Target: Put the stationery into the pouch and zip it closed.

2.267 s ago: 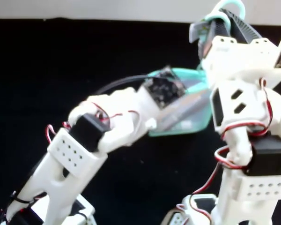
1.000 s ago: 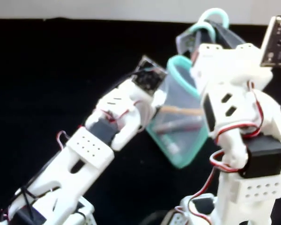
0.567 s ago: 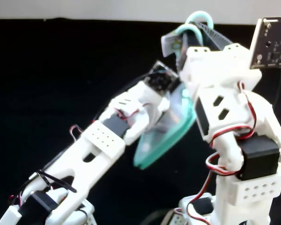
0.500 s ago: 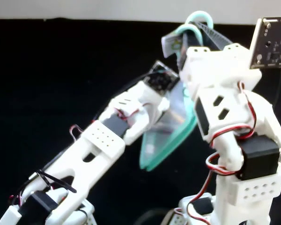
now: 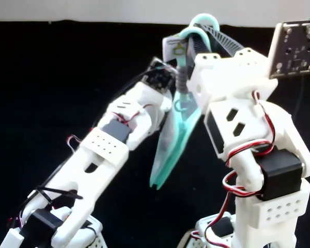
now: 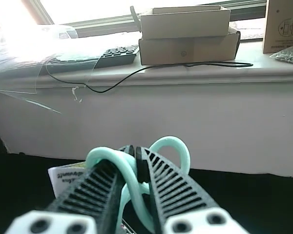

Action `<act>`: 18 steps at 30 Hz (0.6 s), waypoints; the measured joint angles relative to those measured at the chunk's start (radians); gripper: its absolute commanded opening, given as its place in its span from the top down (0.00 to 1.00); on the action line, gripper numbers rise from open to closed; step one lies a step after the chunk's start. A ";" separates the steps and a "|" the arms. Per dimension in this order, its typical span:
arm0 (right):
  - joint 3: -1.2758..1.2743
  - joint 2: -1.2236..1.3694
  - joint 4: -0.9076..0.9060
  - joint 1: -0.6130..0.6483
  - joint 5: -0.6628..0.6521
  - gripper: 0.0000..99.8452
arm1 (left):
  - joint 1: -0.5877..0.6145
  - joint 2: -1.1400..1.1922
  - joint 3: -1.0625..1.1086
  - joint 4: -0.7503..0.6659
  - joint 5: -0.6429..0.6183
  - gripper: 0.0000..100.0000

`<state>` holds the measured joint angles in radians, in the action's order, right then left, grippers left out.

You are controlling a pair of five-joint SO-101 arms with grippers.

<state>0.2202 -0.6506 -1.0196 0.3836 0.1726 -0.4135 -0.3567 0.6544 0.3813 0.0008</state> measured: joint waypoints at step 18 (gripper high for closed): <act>0.000 -0.040 -0.060 0.002 0.078 0.99 | 0.189 0.005 0.000 0.000 0.000 0.99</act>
<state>0.2202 -0.6905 -1.0794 0.3851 0.2509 -0.2248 -0.3521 0.6544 0.3813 0.0008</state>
